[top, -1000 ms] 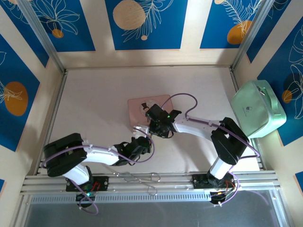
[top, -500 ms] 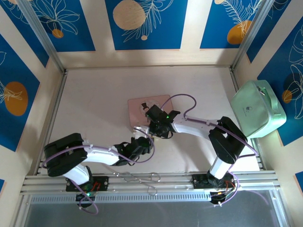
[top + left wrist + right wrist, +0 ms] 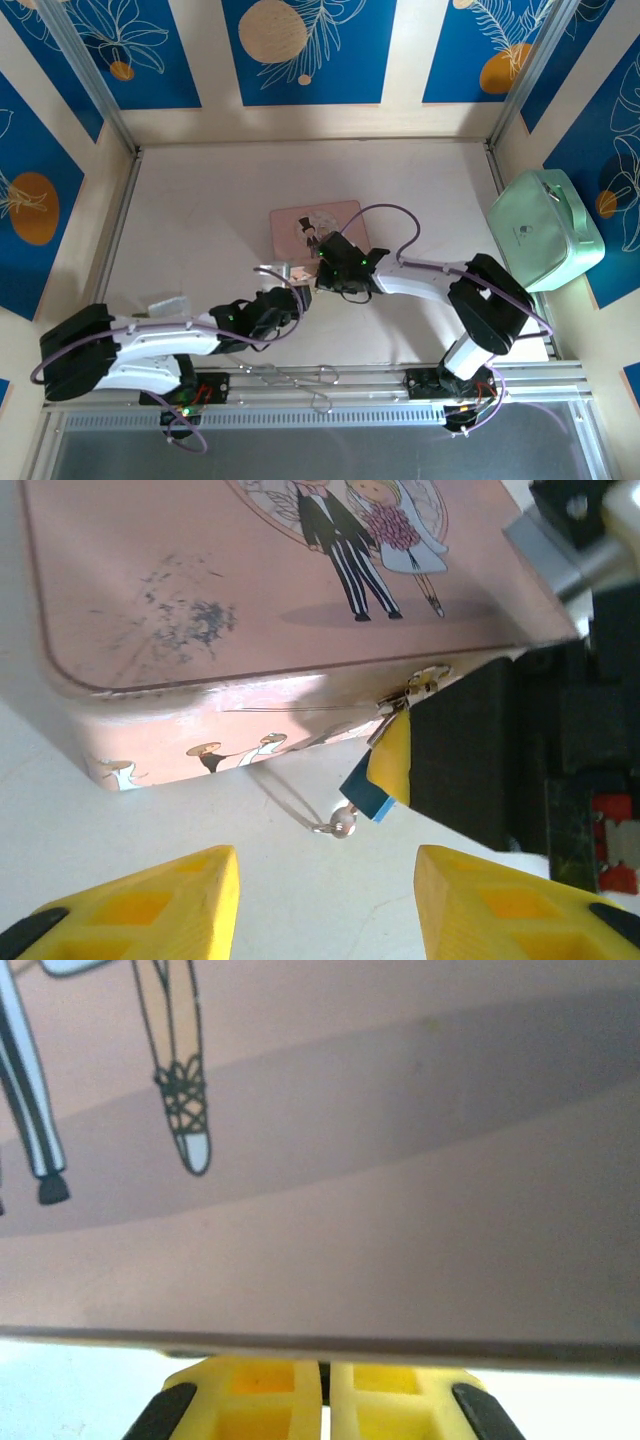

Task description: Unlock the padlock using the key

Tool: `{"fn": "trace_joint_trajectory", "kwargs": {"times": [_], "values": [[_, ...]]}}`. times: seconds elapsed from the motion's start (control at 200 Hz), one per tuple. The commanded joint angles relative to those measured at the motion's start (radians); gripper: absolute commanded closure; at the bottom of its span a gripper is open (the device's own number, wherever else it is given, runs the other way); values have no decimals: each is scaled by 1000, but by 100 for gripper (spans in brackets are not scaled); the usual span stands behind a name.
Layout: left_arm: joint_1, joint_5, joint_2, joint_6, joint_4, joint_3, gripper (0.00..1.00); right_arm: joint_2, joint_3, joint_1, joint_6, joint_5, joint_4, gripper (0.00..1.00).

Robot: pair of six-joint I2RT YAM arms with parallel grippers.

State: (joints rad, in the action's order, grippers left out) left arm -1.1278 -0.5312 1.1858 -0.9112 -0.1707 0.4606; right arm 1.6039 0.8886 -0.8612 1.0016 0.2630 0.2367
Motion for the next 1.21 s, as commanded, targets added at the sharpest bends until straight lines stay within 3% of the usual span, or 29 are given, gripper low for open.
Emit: {"fn": "trace_joint_trajectory", "kwargs": {"times": [0.0, 0.165, 0.41, 0.86, 1.04, 1.201], "values": [[48, 91, -52, -140, 62, -24, 51, -14, -36, 8, -53, -92, -24, 100], [112, 277, -49, -260, -41, -57, 54, -31, -42, 33, -98, -183, -9, 100], [134, 420, 41, -374, -190, -52, 53, -38, -57, 71, -140, -307, 4, 100], [186, 523, 223, -496, -587, -139, 52, -45, -128, 135, -119, -453, -126, 100], [201, 530, 272, -538, -729, -175, 65, -58, -150, 157, -108, -490, -149, 100], [207, 522, 272, -554, -713, -189, 65, -64, -164, 170, -97, -511, -174, 100]]}}
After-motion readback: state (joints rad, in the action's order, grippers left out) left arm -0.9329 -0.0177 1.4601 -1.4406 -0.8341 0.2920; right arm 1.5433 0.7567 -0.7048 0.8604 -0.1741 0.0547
